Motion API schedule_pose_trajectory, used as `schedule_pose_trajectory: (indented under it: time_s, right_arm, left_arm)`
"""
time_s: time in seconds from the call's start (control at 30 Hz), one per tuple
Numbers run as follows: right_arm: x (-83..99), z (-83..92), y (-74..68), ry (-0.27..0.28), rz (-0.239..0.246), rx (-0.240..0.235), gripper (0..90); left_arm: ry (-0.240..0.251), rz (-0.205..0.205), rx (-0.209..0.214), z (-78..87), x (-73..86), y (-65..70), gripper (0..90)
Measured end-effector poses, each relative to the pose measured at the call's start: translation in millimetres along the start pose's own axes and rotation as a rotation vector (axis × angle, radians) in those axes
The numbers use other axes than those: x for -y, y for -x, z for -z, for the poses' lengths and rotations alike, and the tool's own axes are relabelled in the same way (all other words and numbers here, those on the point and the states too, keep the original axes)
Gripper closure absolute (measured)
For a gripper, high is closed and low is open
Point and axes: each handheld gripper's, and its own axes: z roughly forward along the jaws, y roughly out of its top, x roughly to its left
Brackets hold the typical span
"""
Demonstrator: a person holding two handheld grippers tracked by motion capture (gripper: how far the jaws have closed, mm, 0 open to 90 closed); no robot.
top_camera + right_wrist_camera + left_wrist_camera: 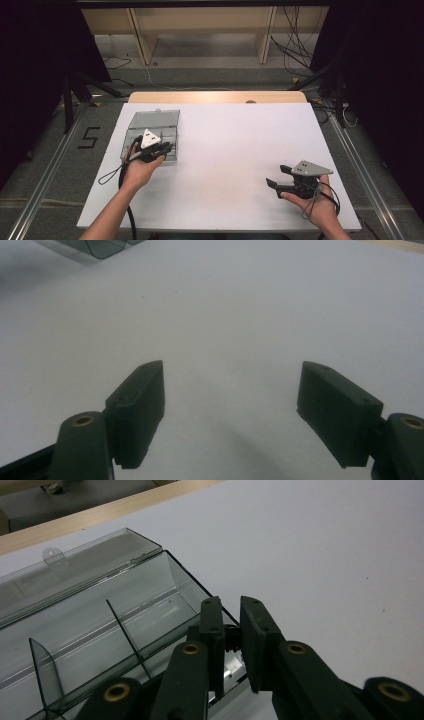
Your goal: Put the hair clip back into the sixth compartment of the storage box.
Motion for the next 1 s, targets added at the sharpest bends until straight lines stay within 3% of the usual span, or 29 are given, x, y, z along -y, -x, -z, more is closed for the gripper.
schedule_pose_trajectory:
  time_s: [0.3, 1.0]
  right_arm:
    - [0.5, -0.6, 0.1, -0.003, -0.002, -0.001, 27.8]
    - [1.0, -1.0, 0.5, -0.006, -0.007, 0.002, 27.8]
  left_arm:
    - [-0.025, 0.011, -0.024, -7.0, 2.7, -4.7, 79.7]
    - [-0.08, 0.015, -0.036, -22.8, 6.8, -9.4, 79.5]
